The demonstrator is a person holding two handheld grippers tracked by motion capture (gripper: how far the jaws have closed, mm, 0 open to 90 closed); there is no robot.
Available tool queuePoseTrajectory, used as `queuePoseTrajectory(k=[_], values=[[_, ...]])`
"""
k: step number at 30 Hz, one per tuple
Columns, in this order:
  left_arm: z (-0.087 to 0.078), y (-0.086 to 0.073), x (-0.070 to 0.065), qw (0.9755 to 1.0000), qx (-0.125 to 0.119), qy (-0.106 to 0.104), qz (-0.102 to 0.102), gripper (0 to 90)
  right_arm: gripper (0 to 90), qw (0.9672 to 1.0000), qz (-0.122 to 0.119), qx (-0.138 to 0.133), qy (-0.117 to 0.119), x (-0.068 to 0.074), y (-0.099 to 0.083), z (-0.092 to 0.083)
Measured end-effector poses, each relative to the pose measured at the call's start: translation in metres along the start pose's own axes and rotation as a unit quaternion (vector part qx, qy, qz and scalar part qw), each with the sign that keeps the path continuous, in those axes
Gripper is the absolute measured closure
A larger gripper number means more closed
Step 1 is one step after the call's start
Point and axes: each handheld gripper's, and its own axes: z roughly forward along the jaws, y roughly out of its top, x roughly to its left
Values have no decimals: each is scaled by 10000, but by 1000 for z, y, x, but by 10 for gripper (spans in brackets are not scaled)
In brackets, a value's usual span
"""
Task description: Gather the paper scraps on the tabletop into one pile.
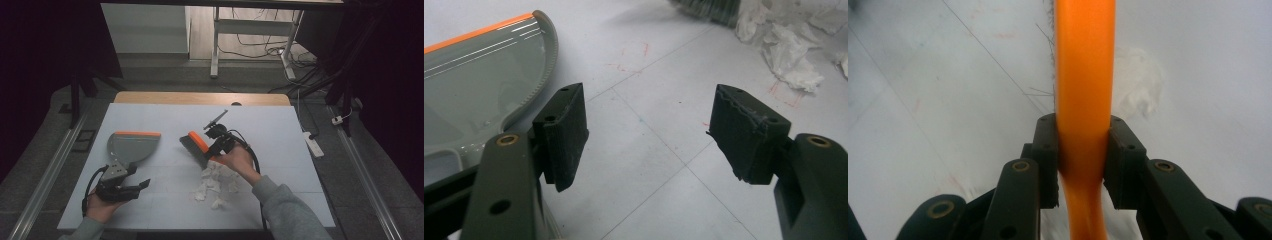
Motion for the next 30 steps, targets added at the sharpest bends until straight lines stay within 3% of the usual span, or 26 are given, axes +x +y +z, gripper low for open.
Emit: queuePoseTrajectory(k=[2,4,5,6,7,10,14,15,17,20,21,23,25,26,30], values=[[0,0,-1,10000,-4,-2,13,321,705,9999,-43,-47,-77,0,-4,-9],[0,0,-1,10000,-14,-3,10,321,705,9998,-31,-210,45,0,-6,-20],[0,0,0,10000,-15,-5,6,321,705,9990,-49,-442,97,2,-4,-31],[0,0,0,10000,-14,-4,2,322,705,9990,-49,-442,97,2,-4,-31],[0,0,0,10000,-8,-8,4,321,705,9972,-40,-732,107,2,0,-40],[0,0,0,10000,0,-4,17,321,705,9960,-5,-876,181,2,7,-43],[1,0,-1,10000,7,-6,9,321,704,9970,-42,-768,67,4,23,-30],[1,0,-1,10000,17,-10,18,321,704,9972,47,-741,127,2,30,-18],[1,0,-1,10000,18,-10,17,321,704,9974,86,-694,155,1,33,-11],[1,-1,-1,10000,-1,34,54,324,704,9990,100,-419,68,-4,38,8],[1,-1,-2,10000,0,48,71,325,704,9997,59,-236,-91,-7,36,15],[0,-1,-2,10000,-12,49,80,325,705,9994,73,-243,-225,-9,35,15],[0,-1,-2,10000,-10,48,81,325,705,9995,218,-156,-156,-18,31,11],[0,-1,-2,10000,-8,50,85,325,705,9991,231,-75,-333,-23,23,4],[2,-1,-2,9999,22,26,105,325,705,9989,223,-208,-348,-27,12,-9]])
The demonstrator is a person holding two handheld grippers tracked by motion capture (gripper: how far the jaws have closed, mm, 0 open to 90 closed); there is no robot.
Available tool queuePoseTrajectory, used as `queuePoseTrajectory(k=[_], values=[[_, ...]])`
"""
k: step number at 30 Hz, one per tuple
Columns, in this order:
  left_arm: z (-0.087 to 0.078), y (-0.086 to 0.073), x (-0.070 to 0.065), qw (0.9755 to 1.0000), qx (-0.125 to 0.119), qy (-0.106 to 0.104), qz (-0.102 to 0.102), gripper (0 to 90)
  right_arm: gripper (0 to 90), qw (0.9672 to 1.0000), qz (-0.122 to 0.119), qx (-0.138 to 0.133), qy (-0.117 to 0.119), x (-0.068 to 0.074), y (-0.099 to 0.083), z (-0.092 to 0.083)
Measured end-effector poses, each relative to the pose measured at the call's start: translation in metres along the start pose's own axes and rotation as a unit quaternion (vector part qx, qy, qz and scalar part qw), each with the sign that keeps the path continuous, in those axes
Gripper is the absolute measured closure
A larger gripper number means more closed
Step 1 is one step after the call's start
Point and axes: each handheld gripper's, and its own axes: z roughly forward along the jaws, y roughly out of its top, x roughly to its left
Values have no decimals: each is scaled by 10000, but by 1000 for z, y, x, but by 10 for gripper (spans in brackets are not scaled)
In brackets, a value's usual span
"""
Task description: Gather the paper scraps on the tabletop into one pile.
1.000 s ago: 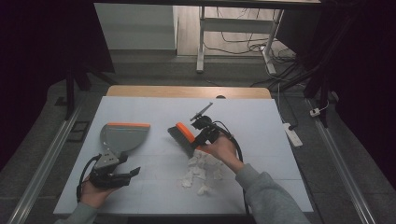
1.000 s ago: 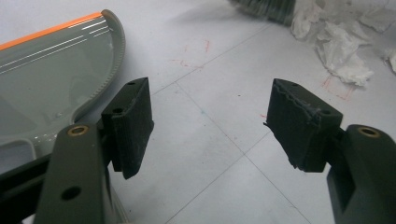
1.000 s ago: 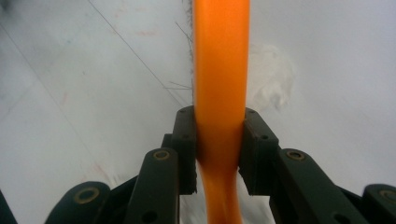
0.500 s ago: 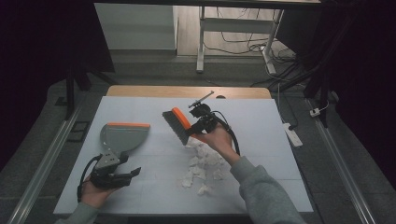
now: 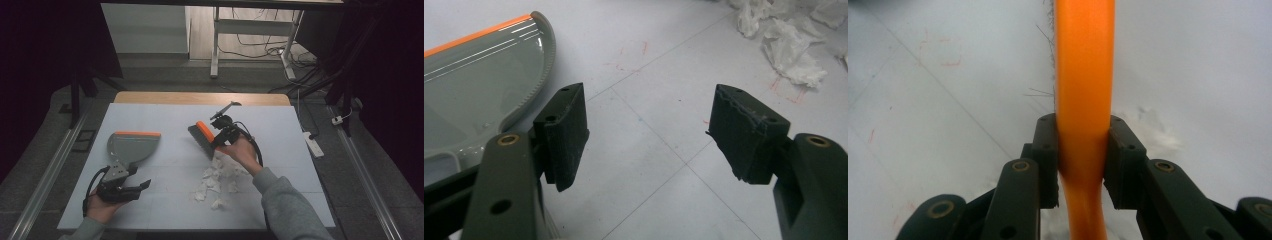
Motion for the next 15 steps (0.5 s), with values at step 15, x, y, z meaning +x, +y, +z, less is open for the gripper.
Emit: queuePoseTrajectory(k=[15], values=[[1,0,-1,10000,16,18,-7,323,704,9898,-1035,-730,651,44,-41,-68]])
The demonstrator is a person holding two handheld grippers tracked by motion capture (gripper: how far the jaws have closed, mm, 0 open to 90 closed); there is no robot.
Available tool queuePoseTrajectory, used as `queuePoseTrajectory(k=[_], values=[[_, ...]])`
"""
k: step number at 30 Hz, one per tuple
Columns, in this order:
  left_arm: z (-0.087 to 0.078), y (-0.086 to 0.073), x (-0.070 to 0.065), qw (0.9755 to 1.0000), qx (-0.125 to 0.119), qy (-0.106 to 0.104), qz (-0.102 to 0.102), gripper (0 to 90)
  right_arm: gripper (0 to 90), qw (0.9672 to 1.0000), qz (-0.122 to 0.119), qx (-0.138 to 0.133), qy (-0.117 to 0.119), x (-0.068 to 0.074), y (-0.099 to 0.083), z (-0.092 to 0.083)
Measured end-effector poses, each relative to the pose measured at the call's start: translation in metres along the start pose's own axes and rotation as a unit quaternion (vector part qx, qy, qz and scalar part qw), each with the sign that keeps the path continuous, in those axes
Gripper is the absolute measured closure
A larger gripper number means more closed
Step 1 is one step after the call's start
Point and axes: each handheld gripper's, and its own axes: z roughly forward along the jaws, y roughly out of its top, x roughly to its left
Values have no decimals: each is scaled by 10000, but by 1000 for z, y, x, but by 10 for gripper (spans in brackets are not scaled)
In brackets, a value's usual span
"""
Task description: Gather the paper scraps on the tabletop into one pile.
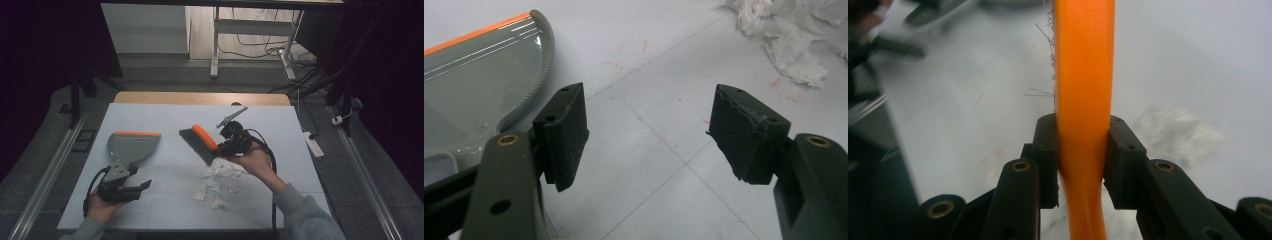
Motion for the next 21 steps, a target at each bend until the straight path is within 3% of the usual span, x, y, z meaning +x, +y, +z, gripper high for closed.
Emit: queuePoseTrajectory(k=[1,2,3,6,7,9,10,12,17,18,19,21], values=[[0,0,0,10000,2,-3,-5,323,705,9999,-90,107,74,5,-4,3],[0,0,0,10000,8,0,-6,323,705,9986,-329,393,159,17,-13,11],[0,0,0,10000,14,1,-7,323,705,9986,-329,393,159,17,-13,11],[1,0,0,10000,22,4,-10,323,705,9939,-651,797,400,35,-27,25],[1,0,0,10000,23,5,-9,323,705,9939,-651,797,400,35,-27,25],[1,0,0,10000,31,8,-7,323,705,9900,-784,1037,547,47,-33,32],[1,0,0,10000,31,8,-8,323,705,9900,-784,1037,547,47,-33,32],[1,0,0,10000,33,15,-2,323,704,9870,-927,1161,613,55,-35,35],[2,0,0,10000,39,9,1,323,705,9815,-1133,1413,627,67,-38,43],[1,0,0,10000,41,6,4,323,705,9803,-1168,1496,552,67,-38,47],[1,0,0,10000,40,8,10,323,705,9774,-1313,1626,331,66,-38,53],[1,-1,-1,10000,33,13,6,323,705,9769,-1353,1636,255,63,-36,54]])
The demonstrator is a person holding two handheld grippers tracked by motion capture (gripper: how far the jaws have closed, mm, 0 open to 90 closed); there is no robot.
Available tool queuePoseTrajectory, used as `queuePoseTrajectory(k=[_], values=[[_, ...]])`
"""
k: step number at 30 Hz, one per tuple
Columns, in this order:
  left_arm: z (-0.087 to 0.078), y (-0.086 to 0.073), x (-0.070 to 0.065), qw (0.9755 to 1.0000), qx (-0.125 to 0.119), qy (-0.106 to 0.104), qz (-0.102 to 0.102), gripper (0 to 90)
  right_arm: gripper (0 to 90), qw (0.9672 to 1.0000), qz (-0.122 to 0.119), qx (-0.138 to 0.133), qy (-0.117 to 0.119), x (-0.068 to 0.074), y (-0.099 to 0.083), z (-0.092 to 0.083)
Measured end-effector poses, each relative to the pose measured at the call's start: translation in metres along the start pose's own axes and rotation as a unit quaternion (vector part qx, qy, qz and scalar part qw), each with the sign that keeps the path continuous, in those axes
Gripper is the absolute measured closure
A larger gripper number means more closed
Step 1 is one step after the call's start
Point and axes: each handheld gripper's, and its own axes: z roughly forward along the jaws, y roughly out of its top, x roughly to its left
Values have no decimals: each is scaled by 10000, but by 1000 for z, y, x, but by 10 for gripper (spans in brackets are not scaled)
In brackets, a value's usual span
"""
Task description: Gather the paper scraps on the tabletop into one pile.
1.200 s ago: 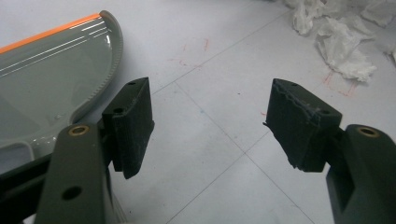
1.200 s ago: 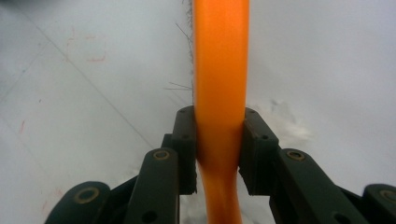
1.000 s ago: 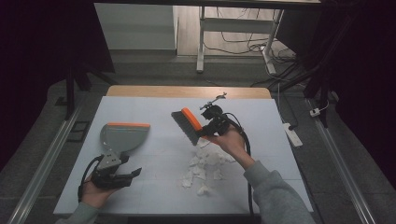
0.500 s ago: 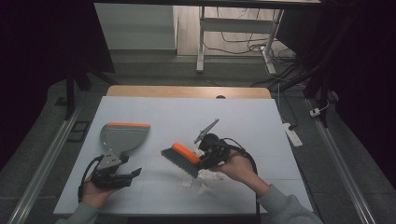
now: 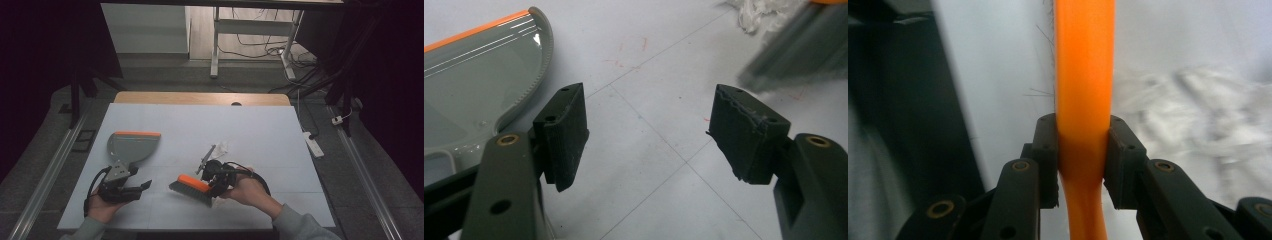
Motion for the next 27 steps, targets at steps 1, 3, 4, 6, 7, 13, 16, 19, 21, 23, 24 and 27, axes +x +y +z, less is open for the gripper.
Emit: queuePoseTrajectory(k=[1,3,4,6,7,13,16,19,21,23,24,27], values=[[0,0,0,10000,0,2,-1,323,704,10000,79,13,-6,-4,1,0],[-1,0,0,10000,-17,6,-15,323,704,9998,73,38,-168,-13,3,0],[-1,0,1,10000,-19,7,-18,324,704,9996,137,56,-229,-19,4,-1],[-1,-1,1,10000,-17,6,-19,324,704,9987,357,-32,-365,-30,4,-3],[-1,-1,1,10000,-16,4,-18,324,704,9971,557,-76,-504,-42,1,-5],[-1,-1,1,10000,-14,4,-20,324,705,9938,858,-384,-599,-61,-10,-15],[0,-1,2,10000,-2,1,-27,324,704,9922,807,-811,-504,-56,-19,-38],[0,0,1,10000,3,9,-10,324,704,9903,818,-1021,-458,-53,-24,-51],[0,0,1,10000,-1,12,-5,324,704,9893,805,-1138,-425,-48,-30,-62],[0,0,1,10000,10,16,-14,324,704,9896,750,-1144,-445,-42,-34,-70],[0,0,1,10000,14,13,-15,324,704,9899,722,-1116,-501,-40,-36,-73],[0,0,0,10000,2,16,-11,324,704,9902,731,-1071,-513,-34,-43,-78]])
